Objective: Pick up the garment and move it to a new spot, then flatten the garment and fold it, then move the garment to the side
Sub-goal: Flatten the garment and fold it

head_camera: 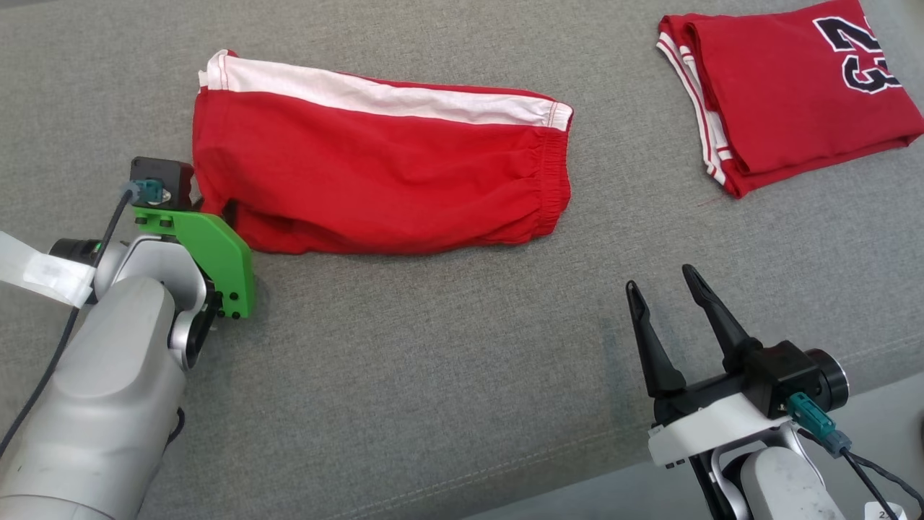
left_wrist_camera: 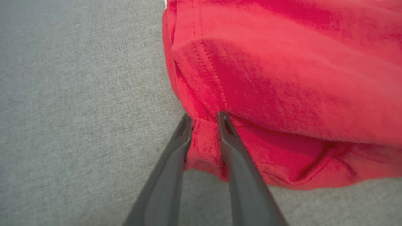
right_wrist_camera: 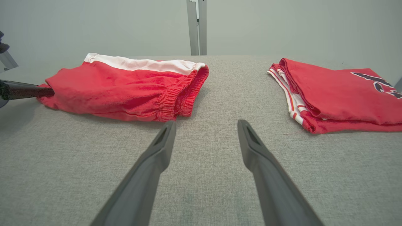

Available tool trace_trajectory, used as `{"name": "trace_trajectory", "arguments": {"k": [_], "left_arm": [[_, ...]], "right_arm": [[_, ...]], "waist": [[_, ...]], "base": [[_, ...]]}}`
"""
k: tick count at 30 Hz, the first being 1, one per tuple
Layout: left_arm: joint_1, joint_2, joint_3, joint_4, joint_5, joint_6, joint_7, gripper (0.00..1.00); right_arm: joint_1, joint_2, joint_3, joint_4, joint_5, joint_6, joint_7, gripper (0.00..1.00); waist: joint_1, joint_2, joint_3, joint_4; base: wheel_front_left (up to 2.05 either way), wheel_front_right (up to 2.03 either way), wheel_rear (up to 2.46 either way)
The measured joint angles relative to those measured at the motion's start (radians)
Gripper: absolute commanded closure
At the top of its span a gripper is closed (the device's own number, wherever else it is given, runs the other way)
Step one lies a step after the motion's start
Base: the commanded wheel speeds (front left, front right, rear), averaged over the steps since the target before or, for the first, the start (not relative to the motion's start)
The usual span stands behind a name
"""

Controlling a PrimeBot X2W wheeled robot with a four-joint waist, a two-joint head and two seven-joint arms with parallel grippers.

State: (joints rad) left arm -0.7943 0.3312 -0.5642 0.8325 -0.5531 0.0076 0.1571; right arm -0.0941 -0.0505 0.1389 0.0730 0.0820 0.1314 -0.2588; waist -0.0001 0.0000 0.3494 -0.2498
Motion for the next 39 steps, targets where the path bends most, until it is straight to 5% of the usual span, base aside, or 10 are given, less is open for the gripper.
{"name": "trace_trajectory", "arguments": {"k": [11, 24, 25, 26, 27, 39], "left_arm": [[0.101, -0.025, -0.003, -0.053, -0.03, 0.003, -0.035, 1.0], [0.261, -0.037, 0.005, -0.167, -0.071, 0.066, -0.048, 1.0], [0.275, -0.036, 0.004, -0.181, -0.077, 0.072, -0.041, 0.96], [0.281, -0.036, 0.003, -0.186, -0.08, 0.072, -0.036, 0.6], [0.287, -0.035, 0.004, -0.191, -0.08, 0.076, -0.037, 0.0], [0.343, -0.043, 0.065, -0.255, -0.089, 0.133, -0.247, 0.0]], "right_arm": [[0.001, 0.0, 0.014, 0.017, -0.025, 0.0, -0.002, 0.0], [0.025, 0.0, 0.018, 0.024, -0.032, 0.0, 0.008, 0.0], [0.028, 0.0, 0.018, 0.024, -0.032, 0.0, 0.01, 0.0], [0.028, 0.0, 0.02, 0.024, -0.032, 0.0, 0.011, 0.0], [0.028, 0.0, 0.021, 0.023, -0.033, 0.0, 0.011, 0.0], [0.046, 0.0, 0.012, 0.024, -0.033, 0.0, 0.024, 0.0]], "waist": [[0.0, 0.0, -0.053, 0.034], [0.0001, 0.0, -0.141, 0.08], [0.0, 0.0, -0.148, 0.087], [0.0, 0.0, -0.15, 0.09], [0.0, 0.0, -0.152, 0.093], [0.0, 0.0, -0.184, 0.137]], "base": [[0.0, 0.0, 0.0], [0.0, 0.0, 0.0], [0.0, 0.0, 0.0], [0.0, 0.0, 0.0], [0.0, 0.0, 0.0], [0.0, 0.0, 0.0]]}}
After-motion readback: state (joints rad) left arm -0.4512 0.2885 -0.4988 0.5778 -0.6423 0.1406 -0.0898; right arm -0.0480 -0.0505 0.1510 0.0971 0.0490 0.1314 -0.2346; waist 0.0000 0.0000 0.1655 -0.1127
